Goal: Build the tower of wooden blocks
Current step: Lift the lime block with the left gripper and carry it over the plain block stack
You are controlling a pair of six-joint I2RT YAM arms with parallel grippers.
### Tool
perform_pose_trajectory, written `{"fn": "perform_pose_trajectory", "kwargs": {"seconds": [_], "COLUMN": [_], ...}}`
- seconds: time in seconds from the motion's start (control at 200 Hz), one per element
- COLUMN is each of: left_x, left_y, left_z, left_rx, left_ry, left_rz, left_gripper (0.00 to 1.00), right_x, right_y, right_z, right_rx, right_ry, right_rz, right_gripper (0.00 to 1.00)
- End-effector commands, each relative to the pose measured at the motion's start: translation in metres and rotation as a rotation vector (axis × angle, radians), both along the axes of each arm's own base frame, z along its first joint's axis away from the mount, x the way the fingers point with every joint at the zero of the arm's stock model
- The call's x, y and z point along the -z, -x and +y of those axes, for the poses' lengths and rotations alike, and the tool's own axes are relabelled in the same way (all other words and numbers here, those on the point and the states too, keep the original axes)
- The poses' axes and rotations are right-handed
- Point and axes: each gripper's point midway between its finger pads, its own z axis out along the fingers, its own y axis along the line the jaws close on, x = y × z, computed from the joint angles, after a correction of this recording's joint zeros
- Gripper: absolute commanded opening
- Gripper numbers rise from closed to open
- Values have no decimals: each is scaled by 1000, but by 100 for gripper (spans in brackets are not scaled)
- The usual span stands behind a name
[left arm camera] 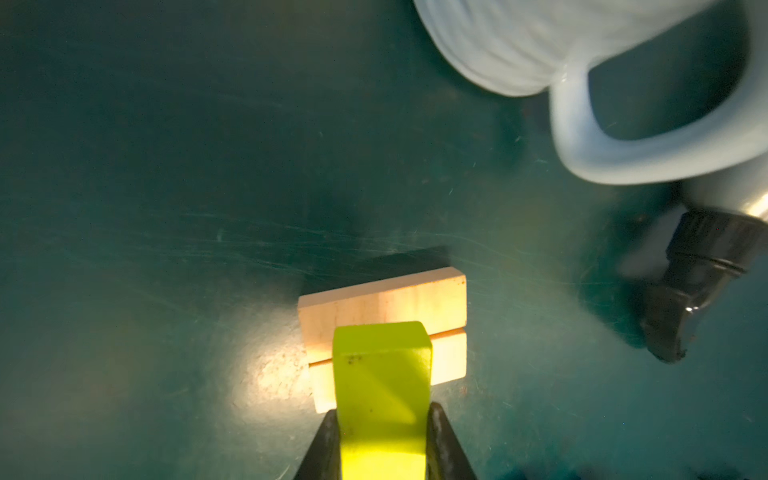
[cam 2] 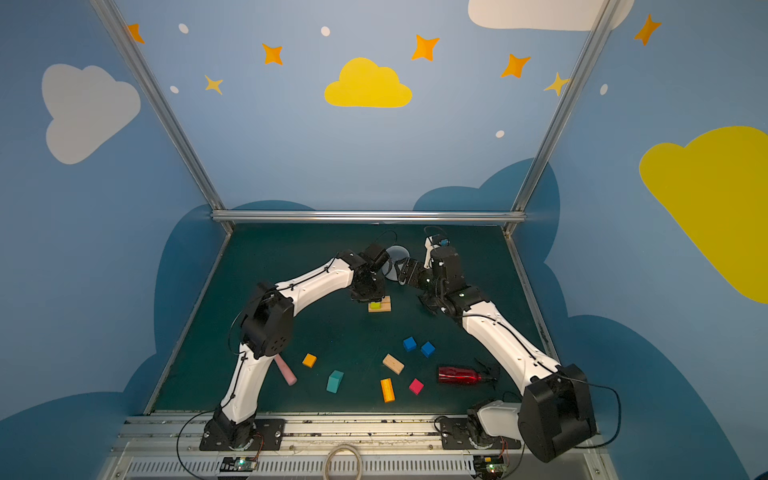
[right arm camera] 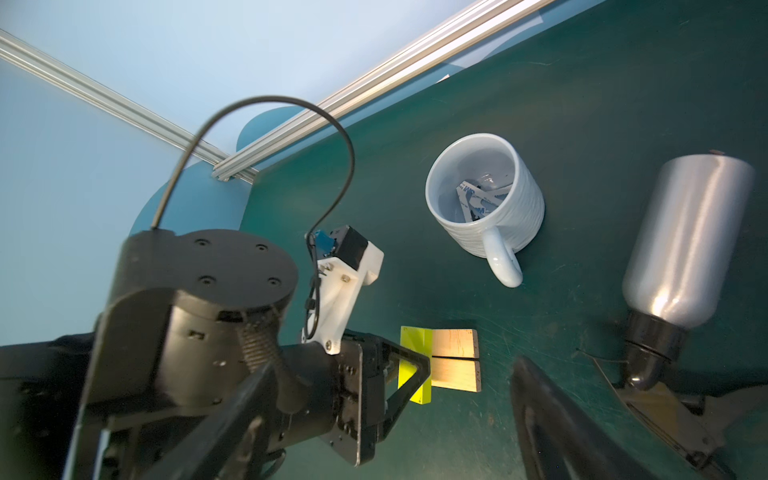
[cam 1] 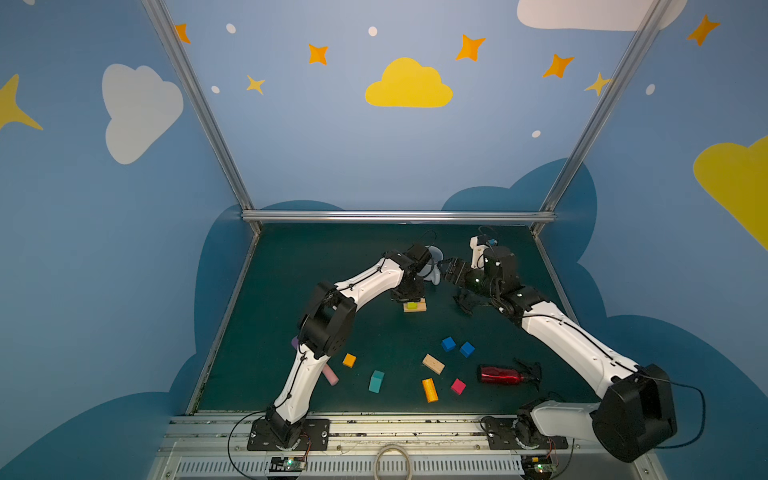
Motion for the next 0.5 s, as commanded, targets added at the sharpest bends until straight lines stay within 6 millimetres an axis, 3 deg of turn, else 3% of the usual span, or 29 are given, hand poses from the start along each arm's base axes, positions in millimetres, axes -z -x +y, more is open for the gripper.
{"fn": "perform_pose_trajectory", "kwargs": {"seconds": [0.0, 0.496], "left_x": [-2, 10], "left_y": [2, 1], "left_z": [-1, 9], "left_rx": [2, -69], "left_ry": [-19, -95], "left_rz": [14, 27], "left_gripper": [21, 21], "right_x": [-5, -3], "right_y": [2, 1], "right_z": [-4, -7], "right_rx": [7, 10], "right_ry": [-15, -21], "right_rz": [-16, -10], "right_gripper": [85, 85]}}
